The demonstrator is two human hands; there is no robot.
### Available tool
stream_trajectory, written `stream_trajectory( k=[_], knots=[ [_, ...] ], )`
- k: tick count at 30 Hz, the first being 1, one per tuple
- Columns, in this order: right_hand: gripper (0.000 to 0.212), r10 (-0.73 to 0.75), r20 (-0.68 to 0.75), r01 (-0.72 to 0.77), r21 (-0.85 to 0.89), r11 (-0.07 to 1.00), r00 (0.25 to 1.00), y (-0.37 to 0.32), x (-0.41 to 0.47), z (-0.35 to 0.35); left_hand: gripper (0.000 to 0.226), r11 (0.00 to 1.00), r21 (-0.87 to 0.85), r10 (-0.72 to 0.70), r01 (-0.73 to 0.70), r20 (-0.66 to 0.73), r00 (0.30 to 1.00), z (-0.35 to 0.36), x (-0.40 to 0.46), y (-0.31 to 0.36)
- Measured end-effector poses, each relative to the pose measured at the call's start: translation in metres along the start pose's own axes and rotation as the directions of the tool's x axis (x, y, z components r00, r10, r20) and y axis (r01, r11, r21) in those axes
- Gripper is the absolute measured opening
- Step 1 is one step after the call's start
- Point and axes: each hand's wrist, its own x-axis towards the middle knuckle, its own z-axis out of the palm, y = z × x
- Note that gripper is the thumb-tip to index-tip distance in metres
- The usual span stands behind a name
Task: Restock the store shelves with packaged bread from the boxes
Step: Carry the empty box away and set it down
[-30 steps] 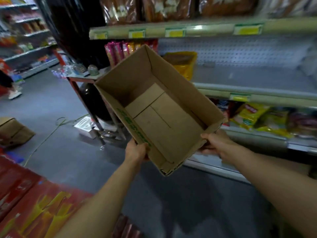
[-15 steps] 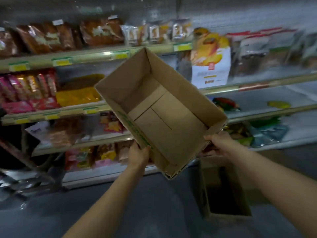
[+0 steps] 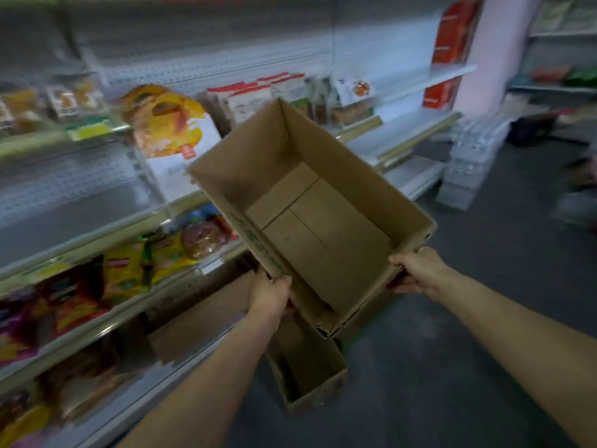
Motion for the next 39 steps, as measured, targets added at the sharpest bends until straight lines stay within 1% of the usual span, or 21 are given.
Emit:
stream_trajectory(
  k=[2, 6, 9, 13, 16, 19, 22, 27, 29, 35, 39],
  knots=[
    [0.029, 0.006, -0.045, -0.004, 0.055, 0.998, 0.999, 0.002, 0.01, -0.042, 0.022, 0.999, 0.03, 0.031, -0.033, 0.07, 0.997, 0.044, 0.001, 0.016],
    [0.029, 0.041, -0.126, -0.017, 0.183, 0.983, 0.991, 0.011, 0.04, -0.125, 0.032, 0.988, 0.12, 0.069, -0.092, 0.185, 0.98, 0.141, 0.012, 0.043],
    [0.028, 0.06, -0.207, -0.01, 0.234, 0.972, 0.976, 0.018, 0.07, -0.187, 0.028, 0.977, 0.162, 0.09, -0.138, 0.273, 0.958, 0.222, 0.023, 0.063],
    [0.032, 0.099, -0.301, -0.014, 0.273, 0.962, 0.948, 0.018, 0.125, -0.278, 0.017, 0.959, 0.21, 0.096, -0.191, 0.394, 0.914, 0.346, 0.038, 0.089],
    [0.03, 0.165, -0.37, -0.054, 0.294, 0.954, 0.914, 0.011, 0.161, -0.346, 0.024, 0.954, 0.236, 0.061, -0.184, 0.447, 0.892, 0.435, 0.045, 0.107],
    [0.019, 0.185, -0.435, -0.056, 0.293, 0.955, 0.881, 0.004, 0.186, -0.409, 0.025, 0.939, 0.273, 0.045, -0.206, 0.5, 0.865, 0.516, 0.045, 0.123],
    [0.019, 0.211, -0.488, -0.066, 0.296, 0.953, 0.847, 0.006, 0.207, -0.465, 0.026, 0.924, 0.301, 0.029, -0.235, 0.559, 0.828, 0.587, 0.041, 0.135],
    [0.034, 0.298, -0.521, -0.08, 0.401, 0.913, 0.799, 0.018, 0.234, -0.549, 0.026, 0.904, 0.339, -0.036, -0.258, 0.664, 0.747, 0.694, 0.035, 0.151],
    [0.035, 0.326, -0.537, -0.076, 0.435, 0.897, 0.778, 0.023, 0.247, -0.585, 0.026, 0.899, 0.356, -0.07, -0.257, 0.694, 0.716, 0.737, 0.031, 0.156],
    [0.021, 0.386, -0.569, -0.095, 0.473, 0.876, 0.726, 0.025, 0.305, -0.709, 0.025, 0.884, 0.379, -0.122, -0.272, 0.751, 0.649, 0.889, 0.018, 0.172],
    [0.007, 0.39, -0.573, -0.093, 0.477, 0.874, 0.721, 0.029, 0.35, -0.793, 0.03, 0.89, 0.388, -0.146, -0.24, 0.741, 0.655, 0.994, 0.011, 0.179]
  ],
)
